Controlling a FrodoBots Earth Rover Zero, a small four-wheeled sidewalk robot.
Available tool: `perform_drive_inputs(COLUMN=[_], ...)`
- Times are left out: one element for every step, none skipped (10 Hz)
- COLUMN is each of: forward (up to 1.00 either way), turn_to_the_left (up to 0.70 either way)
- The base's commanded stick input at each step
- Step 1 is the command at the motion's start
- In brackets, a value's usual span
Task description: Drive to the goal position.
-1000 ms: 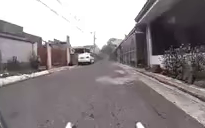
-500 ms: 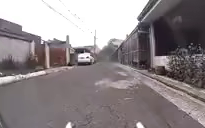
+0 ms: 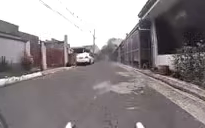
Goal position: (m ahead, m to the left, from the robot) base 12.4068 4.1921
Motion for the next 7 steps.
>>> perform_drive_inputs(forward=[0.68,0.67,0.68,0.68,0.68,0.67,0.68], turn_to_the_left=[0.00,0.00,0.00,0.00,0.00,0.00,0.00])
